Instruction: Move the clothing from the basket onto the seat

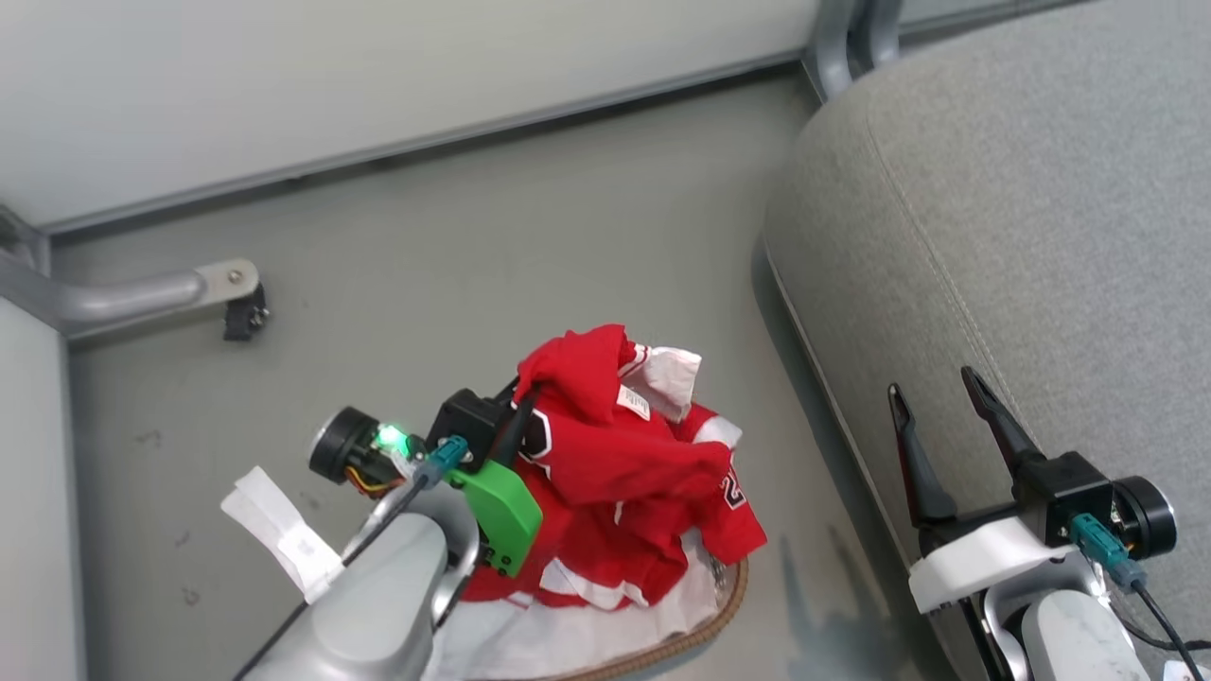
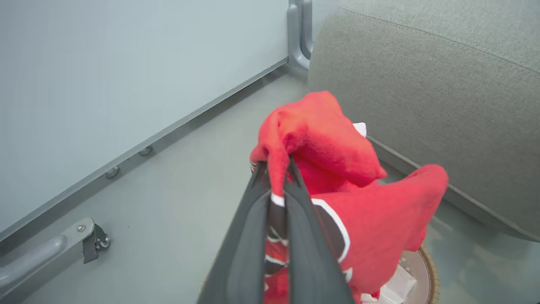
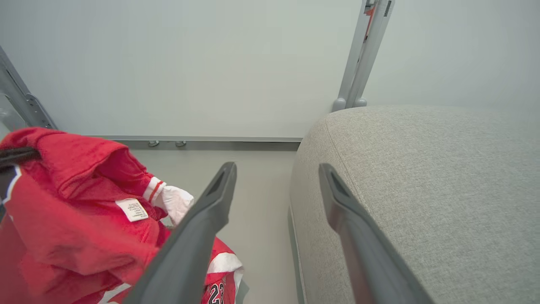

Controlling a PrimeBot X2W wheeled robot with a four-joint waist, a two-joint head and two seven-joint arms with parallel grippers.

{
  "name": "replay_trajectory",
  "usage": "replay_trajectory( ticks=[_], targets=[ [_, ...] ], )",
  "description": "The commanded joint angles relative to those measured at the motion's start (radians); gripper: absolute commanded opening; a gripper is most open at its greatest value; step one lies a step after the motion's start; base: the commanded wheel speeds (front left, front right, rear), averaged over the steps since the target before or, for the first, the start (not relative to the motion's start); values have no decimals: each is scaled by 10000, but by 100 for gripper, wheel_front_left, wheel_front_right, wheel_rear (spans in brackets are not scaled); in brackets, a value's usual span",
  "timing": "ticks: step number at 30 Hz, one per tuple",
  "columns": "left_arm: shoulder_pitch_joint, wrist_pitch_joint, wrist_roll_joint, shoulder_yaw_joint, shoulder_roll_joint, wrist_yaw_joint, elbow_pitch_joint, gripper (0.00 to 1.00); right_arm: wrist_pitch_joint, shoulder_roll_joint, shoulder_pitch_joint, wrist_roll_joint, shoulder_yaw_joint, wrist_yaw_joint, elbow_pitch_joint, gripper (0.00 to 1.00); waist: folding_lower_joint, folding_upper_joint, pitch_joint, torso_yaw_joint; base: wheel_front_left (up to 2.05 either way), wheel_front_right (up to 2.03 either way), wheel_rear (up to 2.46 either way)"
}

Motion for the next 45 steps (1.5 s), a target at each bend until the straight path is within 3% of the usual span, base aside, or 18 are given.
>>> replay_trajectory(
  ticks=[1,10,19,33,45],
  targets=[
    [-289,-9,134,-78,164,-59,-169,0,-49,-42,241,-98,-47,-6,-43,100,1,0,-1116,579,0,0,0],
    [-1776,247,9,-717,722,-167,-1035,0,-49,-41,693,-287,-90,-6,-150,100,1,0,-1992,783,0,0,0],
    [-3116,755,-651,-1463,1232,-171,-1930,0,-49,-39,319,-434,652,-7,-349,100,1,0,-2314,679,0,0,0],
    [-4016,1049,-999,-1820,1117,-173,-2330,0,-48,-43,-112,287,2837,-7,-943,100,1,0,-2343,782,0,0,0],
    [-4520,1118,-1040,-2115,845,-173,-2398,0,-37,-33,-1302,1252,3336,-7,695,100,1,0,-2196,985,0,0,0]
  ],
)
